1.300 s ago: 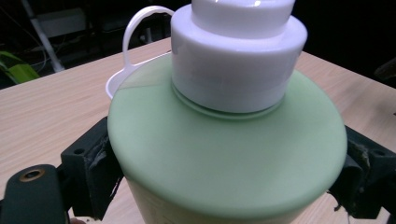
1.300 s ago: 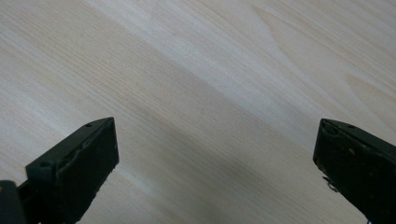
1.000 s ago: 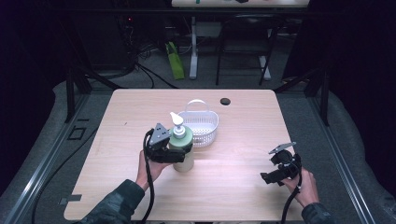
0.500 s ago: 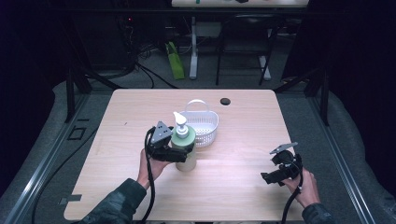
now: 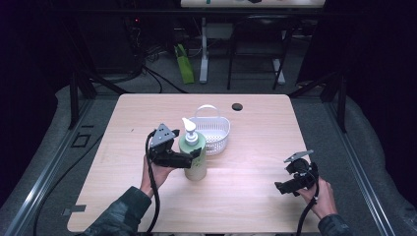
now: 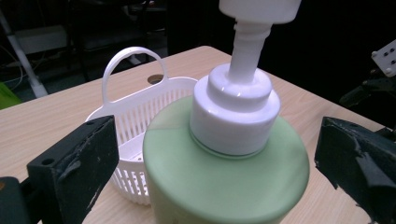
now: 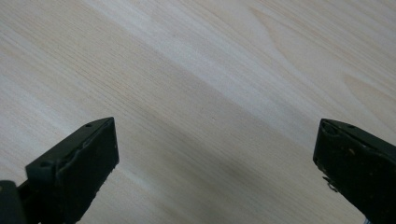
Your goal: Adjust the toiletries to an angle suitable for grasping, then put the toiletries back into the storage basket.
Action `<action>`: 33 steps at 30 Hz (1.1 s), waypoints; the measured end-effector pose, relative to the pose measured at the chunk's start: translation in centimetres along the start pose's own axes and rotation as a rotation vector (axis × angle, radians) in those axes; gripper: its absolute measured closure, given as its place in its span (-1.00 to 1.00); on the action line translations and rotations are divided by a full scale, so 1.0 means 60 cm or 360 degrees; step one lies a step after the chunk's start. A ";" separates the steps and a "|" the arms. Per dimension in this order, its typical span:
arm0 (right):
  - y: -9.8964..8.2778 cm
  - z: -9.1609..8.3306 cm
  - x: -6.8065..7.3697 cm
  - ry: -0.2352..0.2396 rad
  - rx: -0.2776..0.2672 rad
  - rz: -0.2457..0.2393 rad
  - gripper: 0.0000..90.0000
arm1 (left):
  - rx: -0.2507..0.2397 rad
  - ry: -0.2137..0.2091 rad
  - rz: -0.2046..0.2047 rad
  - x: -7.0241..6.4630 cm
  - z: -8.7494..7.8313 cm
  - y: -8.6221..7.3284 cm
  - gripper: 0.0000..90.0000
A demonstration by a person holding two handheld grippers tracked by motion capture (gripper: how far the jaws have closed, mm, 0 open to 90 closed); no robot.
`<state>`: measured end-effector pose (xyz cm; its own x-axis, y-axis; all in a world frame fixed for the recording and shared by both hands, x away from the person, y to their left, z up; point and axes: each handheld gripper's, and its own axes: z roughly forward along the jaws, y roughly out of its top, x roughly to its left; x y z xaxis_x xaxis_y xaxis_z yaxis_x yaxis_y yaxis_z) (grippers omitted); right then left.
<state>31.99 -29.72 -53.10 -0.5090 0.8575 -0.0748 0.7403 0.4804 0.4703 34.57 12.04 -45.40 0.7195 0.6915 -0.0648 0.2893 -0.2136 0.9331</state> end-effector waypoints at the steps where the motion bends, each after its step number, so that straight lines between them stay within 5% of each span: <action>1: 0.000 0.000 0.000 -0.0006 0.0001 -0.0007 -1.00 | 0.0000 -0.0004 -0.0004 0.000 -0.001 0.001 -1.00; 11: -0.001 0.000 0.000 0.0002 0.0006 0.0009 -1.00 | -0.0012 -0.0025 0.0013 -0.013 -0.003 0.020 -1.00; 19: -0.001 -0.001 -0.002 -0.0006 0.0004 0.0001 -1.00 | -0.0081 0.0021 0.0006 -0.019 -0.004 0.035 -0.96; 33: -0.004 0.002 -0.001 -0.0005 0.0024 0.0012 -1.00 | -0.0225 0.0047 -0.0016 -0.029 -0.002 0.047 0.14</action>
<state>31.88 -29.87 -53.32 -0.5018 0.8618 -0.0740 0.7508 0.4764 0.4575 34.04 10.35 -42.63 0.6975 0.7135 -0.0658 0.2028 -0.1086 0.9732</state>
